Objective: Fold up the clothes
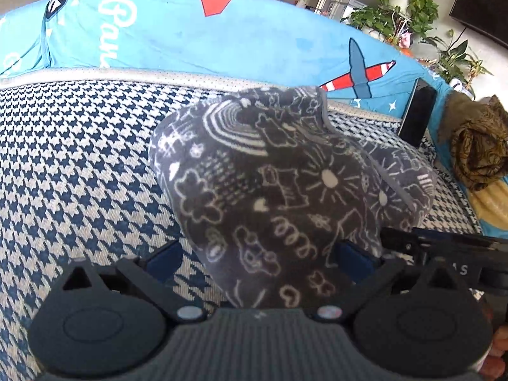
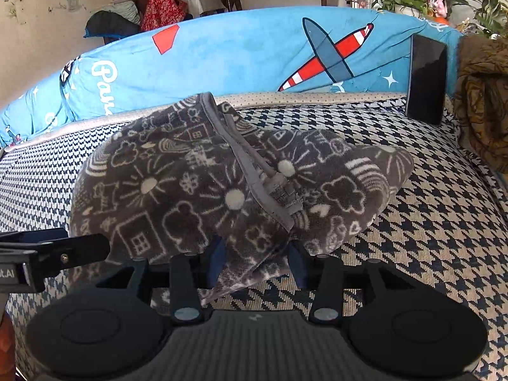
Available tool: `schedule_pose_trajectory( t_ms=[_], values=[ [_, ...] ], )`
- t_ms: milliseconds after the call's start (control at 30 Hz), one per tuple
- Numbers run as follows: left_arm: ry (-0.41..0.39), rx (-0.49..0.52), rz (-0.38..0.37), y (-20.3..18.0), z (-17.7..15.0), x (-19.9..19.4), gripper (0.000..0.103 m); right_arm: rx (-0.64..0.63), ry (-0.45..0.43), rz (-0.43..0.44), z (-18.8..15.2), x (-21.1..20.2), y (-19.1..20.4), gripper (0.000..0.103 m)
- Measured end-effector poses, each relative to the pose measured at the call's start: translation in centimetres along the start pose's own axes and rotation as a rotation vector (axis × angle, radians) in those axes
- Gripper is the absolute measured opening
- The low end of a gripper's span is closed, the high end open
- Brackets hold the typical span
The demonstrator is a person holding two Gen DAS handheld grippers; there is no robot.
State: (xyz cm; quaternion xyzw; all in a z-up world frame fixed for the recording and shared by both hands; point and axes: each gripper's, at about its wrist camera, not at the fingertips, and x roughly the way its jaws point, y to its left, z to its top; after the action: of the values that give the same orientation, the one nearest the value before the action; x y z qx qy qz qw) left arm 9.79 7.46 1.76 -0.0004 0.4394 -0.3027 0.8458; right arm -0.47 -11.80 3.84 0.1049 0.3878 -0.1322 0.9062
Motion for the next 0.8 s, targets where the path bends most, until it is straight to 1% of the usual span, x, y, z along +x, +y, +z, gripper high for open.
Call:
schedule_pose_trajectory(
  t_ms=[33, 100, 267, 333, 467, 500, 567, 633, 700, 800],
  values=[
    [0.014, -0.007, 0.007, -0.1, -0.1, 0.7, 0.103, 0.001, 0.002, 0.000, 0.0, 0.1, -0.1, 0.047],
    [0.027, -0.037, -0.007, 0.0, -0.3, 1.7, 0.103, -0.004, 0.006, -0.004, -0.1, 0.3, -0.1, 0.048],
    [0.041, -0.087, -0.029, 0.6, -0.9, 2.8, 0.103, -0.016, 0.020, -0.025, -0.3, 0.9, -0.2, 0.048],
    [0.032, -0.089, -0.028, 0.6, -1.1, 2.7, 0.103, -0.005, 0.023, -0.024, -0.3, 0.9, -0.3, 0.049],
    [0.024, -0.056, -0.020, 0.3, -0.7, 2.3, 0.103, 0.021, 0.022, -0.008, -0.2, 0.4, -0.7, 0.052],
    [0.023, -0.053, -0.022, 0.3, -0.6, 2.1, 0.103, 0.029, 0.020, -0.004, -0.2, 0.1, -0.9, 0.055],
    [0.022, -0.048, -0.029, 0.4, -0.3, 1.9, 0.103, 0.035, 0.012, -0.009, -0.3, -0.3, -1.4, 0.058],
    [0.013, -0.047, -0.032, 0.5, -0.1, 1.6, 0.103, 0.039, 0.002, -0.010, -0.4, -0.7, -2.0, 0.059],
    [0.004, -0.050, -0.029, 0.7, 0.2, 1.5, 0.103, 0.054, -0.003, 0.003, -0.6, -1.0, -2.7, 0.064],
    [-0.005, -0.074, -0.035, 1.1, 0.6, 1.4, 0.103, 0.085, -0.004, 0.031, -0.8, -1.2, -3.9, 0.068]
  ],
)
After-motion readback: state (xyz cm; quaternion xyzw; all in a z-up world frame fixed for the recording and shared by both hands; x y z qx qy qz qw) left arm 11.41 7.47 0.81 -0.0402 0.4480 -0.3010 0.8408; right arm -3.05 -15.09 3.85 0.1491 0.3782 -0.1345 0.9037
